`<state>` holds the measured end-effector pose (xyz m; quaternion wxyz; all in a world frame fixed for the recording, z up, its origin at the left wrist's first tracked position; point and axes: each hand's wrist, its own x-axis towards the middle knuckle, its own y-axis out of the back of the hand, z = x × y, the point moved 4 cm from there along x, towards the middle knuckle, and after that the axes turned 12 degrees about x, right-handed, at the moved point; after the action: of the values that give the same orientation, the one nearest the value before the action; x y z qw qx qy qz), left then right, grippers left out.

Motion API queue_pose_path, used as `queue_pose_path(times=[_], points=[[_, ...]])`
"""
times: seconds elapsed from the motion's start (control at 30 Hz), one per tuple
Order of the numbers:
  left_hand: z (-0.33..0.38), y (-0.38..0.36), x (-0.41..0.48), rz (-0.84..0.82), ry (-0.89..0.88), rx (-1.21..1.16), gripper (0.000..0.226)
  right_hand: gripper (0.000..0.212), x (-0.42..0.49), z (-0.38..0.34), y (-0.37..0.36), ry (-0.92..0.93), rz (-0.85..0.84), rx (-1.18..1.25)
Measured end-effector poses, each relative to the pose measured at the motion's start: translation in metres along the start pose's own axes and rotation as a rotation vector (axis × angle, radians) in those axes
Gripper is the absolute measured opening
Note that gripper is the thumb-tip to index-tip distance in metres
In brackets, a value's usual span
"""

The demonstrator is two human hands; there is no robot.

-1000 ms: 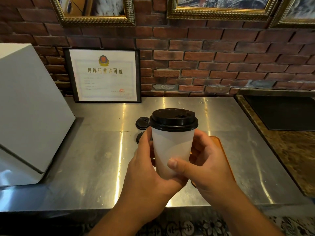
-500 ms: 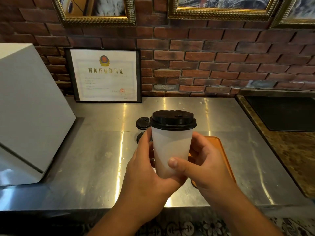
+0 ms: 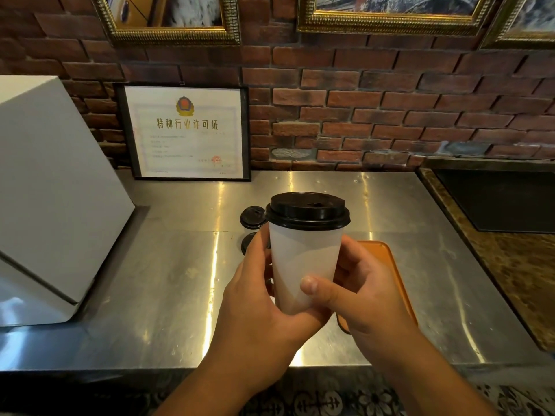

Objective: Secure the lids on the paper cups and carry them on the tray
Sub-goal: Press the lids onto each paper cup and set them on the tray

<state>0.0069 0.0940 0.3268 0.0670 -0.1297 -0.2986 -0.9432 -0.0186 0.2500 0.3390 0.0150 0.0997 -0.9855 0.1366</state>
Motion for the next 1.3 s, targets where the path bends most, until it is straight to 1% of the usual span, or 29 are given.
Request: queue_pose_path(times=[0.23,0.4,0.63,0.8,0.97,1.1,1.3], points=[[0.001,-0.004,0.001,-0.001,0.009,0.007,0.105,0.076,0.001,-0.004,0.002,0.002,0.038,0.0],[0.0,-0.004,0.003,0.012,0.016,0.008,0.105,0.076,0.003,-0.002,0.003,-0.005,0.023,0.023],[-0.001,-0.008,0.003,-0.02,0.028,0.04,0.108,0.068,0.005,-0.004,0.008,0.056,0.042,0.009],[0.0,-0.009,0.006,-0.013,0.032,0.037,0.105,0.065,0.006,-0.004,0.008,0.083,0.032,-0.006],[-0.001,-0.009,0.009,-0.011,0.017,0.033,0.101,0.065,0.008,-0.005,0.007,0.054,-0.004,0.045],[-0.004,-0.012,0.007,-0.022,0.019,0.052,0.103,0.064,0.008,-0.005,0.009,0.089,0.03,0.004],[-0.003,-0.011,0.007,-0.021,0.023,0.066,0.097,0.064,0.009,-0.004,0.01,0.123,0.054,-0.046]])
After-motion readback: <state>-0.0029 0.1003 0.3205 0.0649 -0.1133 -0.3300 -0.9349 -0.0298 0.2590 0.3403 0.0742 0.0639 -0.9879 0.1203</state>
